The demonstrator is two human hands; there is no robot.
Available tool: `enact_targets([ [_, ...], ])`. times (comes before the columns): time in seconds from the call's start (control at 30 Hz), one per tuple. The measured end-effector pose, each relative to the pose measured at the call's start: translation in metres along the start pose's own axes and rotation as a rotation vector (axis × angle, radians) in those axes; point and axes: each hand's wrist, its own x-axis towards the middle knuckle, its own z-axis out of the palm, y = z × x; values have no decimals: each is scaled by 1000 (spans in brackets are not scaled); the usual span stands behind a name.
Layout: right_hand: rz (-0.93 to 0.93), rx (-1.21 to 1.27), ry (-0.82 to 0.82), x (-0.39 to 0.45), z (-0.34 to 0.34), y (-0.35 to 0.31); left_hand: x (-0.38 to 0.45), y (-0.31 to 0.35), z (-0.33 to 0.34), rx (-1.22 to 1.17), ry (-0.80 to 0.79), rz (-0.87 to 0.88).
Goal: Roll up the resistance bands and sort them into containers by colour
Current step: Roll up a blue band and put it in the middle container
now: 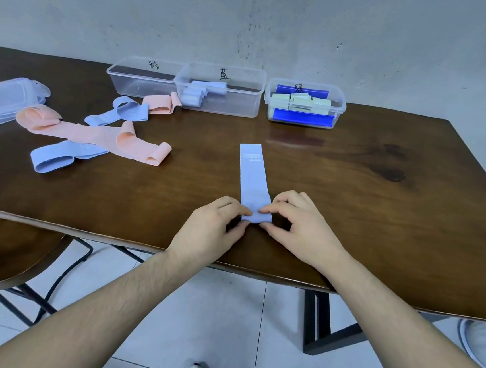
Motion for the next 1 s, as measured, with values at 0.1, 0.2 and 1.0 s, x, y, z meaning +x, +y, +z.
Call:
enact_targets([
  [0.1, -33, -62, 13, 0, 0, -1, 3, -2, -2, 13, -68, -4],
  [0.2, -36, -103, 33, -1, 0, -1, 6, -3, -2, 27, -93, -11],
  [1.0, 11, -42, -65, -5, -2, -12, 3, -10, -9, -5, -99, 110],
])
